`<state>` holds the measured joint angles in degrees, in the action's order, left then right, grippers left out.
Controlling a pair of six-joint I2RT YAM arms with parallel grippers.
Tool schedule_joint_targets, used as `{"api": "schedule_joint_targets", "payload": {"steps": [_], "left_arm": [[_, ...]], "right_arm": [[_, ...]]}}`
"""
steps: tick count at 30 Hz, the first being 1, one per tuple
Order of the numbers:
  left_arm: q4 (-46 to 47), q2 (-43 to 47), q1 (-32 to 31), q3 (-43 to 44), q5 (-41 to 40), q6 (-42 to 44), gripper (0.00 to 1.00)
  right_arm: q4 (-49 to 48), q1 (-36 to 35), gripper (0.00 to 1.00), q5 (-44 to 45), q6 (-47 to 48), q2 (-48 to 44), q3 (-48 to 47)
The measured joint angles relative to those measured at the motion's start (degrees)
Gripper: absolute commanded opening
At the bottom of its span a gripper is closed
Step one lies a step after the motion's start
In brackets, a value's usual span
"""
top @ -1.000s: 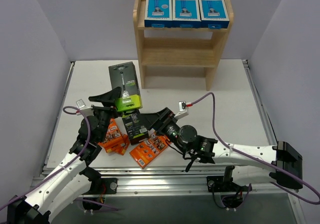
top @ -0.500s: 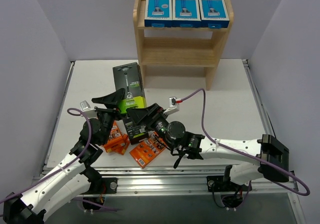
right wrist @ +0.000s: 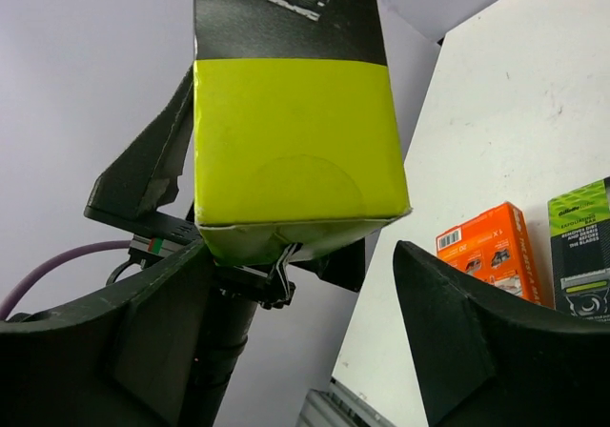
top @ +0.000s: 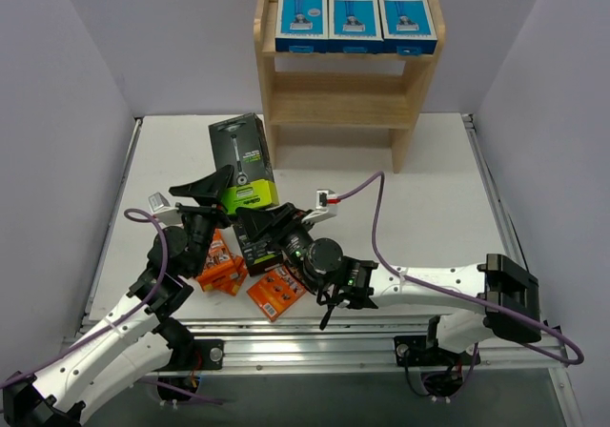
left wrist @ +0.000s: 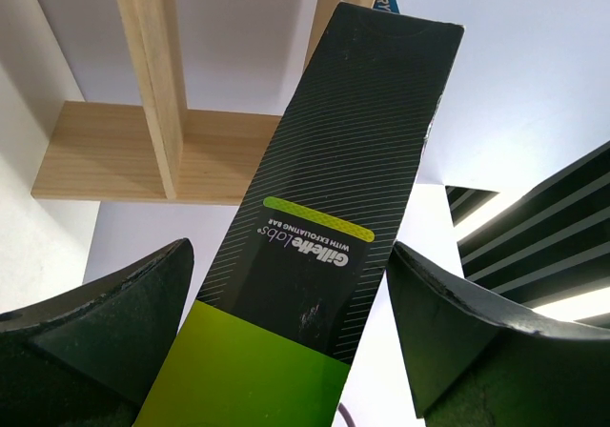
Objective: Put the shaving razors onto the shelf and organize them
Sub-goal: Pass the shaving razor from the left arm to the right
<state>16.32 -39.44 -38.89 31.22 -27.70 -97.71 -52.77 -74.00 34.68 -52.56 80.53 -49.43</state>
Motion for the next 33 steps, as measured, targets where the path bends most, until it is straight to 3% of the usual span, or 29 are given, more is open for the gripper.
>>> {"api": "schedule_joint_targets", "payload": {"steps": [10,23,31,33], "left_arm": [[-0.59,0.07,-0.55,-0.02,-0.04,-0.90,0.02],[-1.22,1.40,-0.92,-1.33,1.16,-2.38,0.02],[-7.52,5.25,-1.14,-1.42,1.53,-1.05,0.02],[-8.41,5.88,-1.16,-1.42,1.60,-0.70,0.02]], "right_arm": [[-2.60,-0.74,0.56,3.19,3.37,0.92,-1.05],[-2.71,-1.49,0.56,5.29,5.97,0.90,-1.05],[-2.64,-1.40,0.60,7.50,6.97,0.59,-1.05],[-2.64,-1.33,0.56,8.33,7.23,0.35,-1.05]]}}
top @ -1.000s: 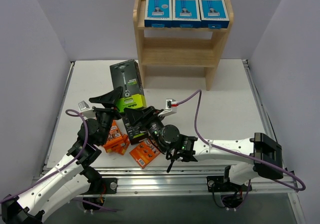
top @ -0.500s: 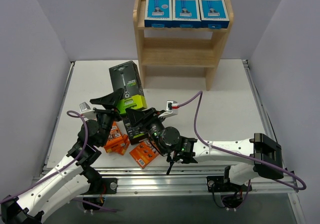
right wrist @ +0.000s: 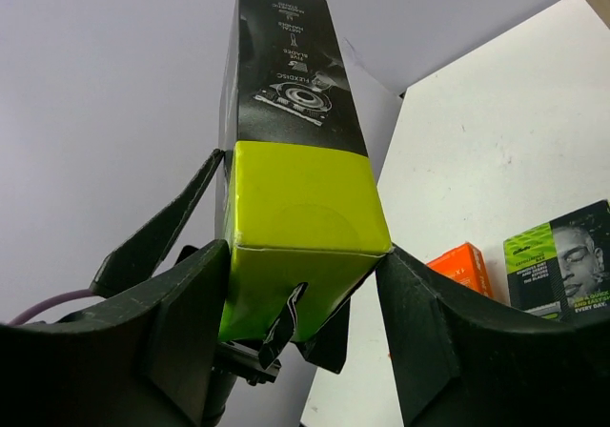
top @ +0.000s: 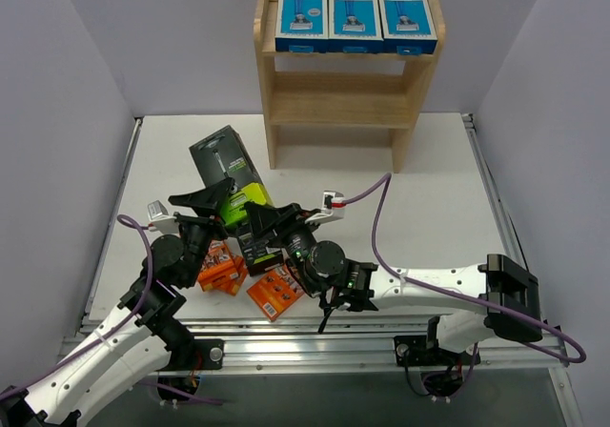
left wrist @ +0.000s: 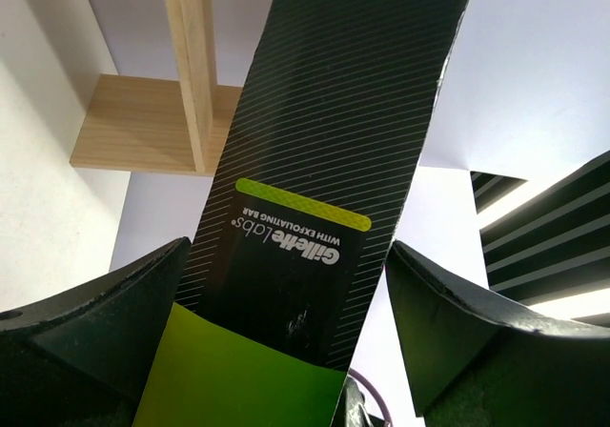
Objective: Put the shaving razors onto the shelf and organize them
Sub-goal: Pass the shaving razor from the left arm to the right
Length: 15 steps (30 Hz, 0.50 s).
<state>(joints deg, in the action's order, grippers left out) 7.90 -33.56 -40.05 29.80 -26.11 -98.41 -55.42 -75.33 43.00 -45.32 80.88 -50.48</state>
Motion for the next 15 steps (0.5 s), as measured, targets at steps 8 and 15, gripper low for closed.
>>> {"api": "schedule_joint_targets", "payload": {"steps": [8,15], "left_arm": [[-0.94,0.55,-0.02,0.00,0.94,0.35,0.02],[0.22,-1.33,-0.02,0.00,2.89,0.37,0.02]], "right_arm": [[0.37,0.59,0.54,-1.25,-0.02,-0.22,0.11],[0.37,2.62,0.60,-4.07,-0.26,-0.26,0.31]]}}
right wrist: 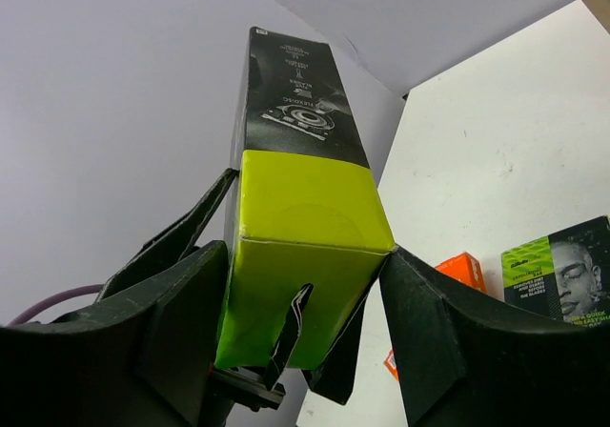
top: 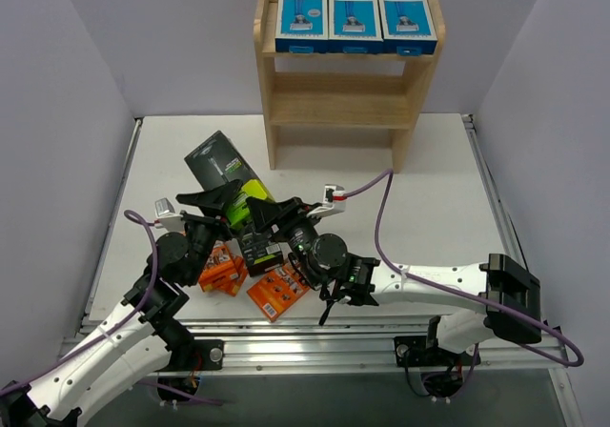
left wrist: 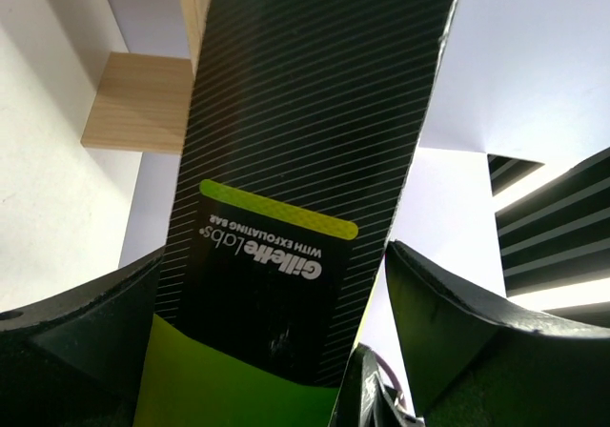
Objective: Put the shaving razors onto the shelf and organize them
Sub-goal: Pass the shaving razor from the left arm to the right
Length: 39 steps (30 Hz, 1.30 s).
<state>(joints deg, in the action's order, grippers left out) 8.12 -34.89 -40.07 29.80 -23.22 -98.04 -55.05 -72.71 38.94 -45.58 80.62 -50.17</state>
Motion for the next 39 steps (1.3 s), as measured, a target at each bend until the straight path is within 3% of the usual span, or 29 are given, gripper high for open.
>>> {"api": "schedule_joint_targets", "payload": {"steps": [20,26,32,37,39], "left_arm": [[0.55,0.66,-0.02,0.00,1.36,5.84,0.02],[0.44,0.59,-0.02,0.00,1.27,7.34,0.02],[1.18,-0.13,-0.02,0.00,1.53,7.02,0.02],[2.03,-1.18,-0.02,-0.15,2.21,6.78,0.03],[2.19,-1.20,-0.02,-0.55,2.32,6.62,0.20]], "right_arm": [[3.78,1.86,0.67,-2.36,-8.09,-0.17,0.02],[3.98,2.01,0.58,-3.26,-9.51,-0.15,0.02],[2.08,2.69,0.43,-5.05,-8.81,-0.15,0.66],[-0.50,3.32,0.05,-6.29,-8.37,-0.15,2.25],[-0.52,3.37,0.00,-6.38,-8.37,-0.26,2.60]]}}
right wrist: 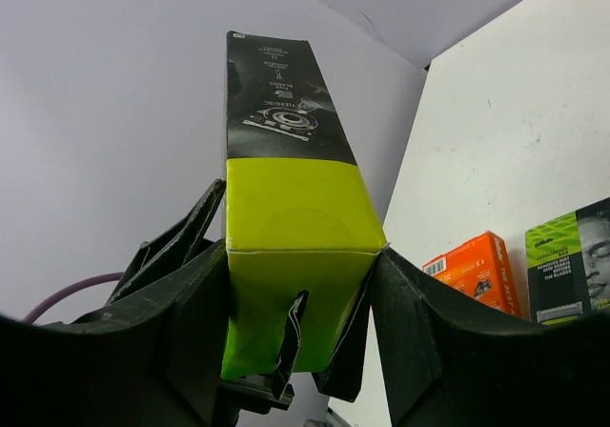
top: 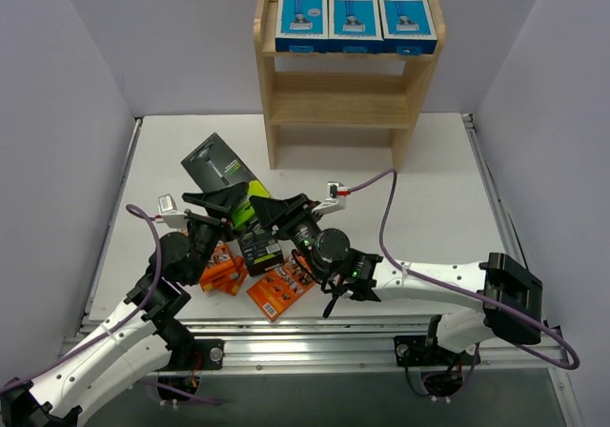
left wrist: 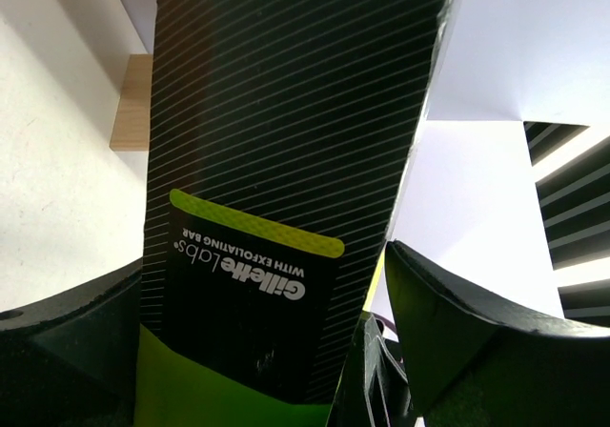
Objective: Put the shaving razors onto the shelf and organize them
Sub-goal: Pass the shaving razor from the left arm to the right
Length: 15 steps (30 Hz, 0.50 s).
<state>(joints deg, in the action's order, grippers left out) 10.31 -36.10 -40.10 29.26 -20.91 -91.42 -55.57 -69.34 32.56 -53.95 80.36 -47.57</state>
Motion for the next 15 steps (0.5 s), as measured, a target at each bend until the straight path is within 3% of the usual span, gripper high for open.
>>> {"api": "schedule_joint_targets", "payload": {"steps": [6,15], "left_arm": [[-0.22,2.19,0.09,-1.33,1.27,-0.04,0.54],[-0.70,4.61,1.62,-2.51,7.72,0.17,0.74]], "right_arm": [[2.29,-0.09,0.00,-1.29,0.20,-2.03,0.90],[6.58,-0.24,0.00,-5.27,-1.09,-7.45,3.89]]}}
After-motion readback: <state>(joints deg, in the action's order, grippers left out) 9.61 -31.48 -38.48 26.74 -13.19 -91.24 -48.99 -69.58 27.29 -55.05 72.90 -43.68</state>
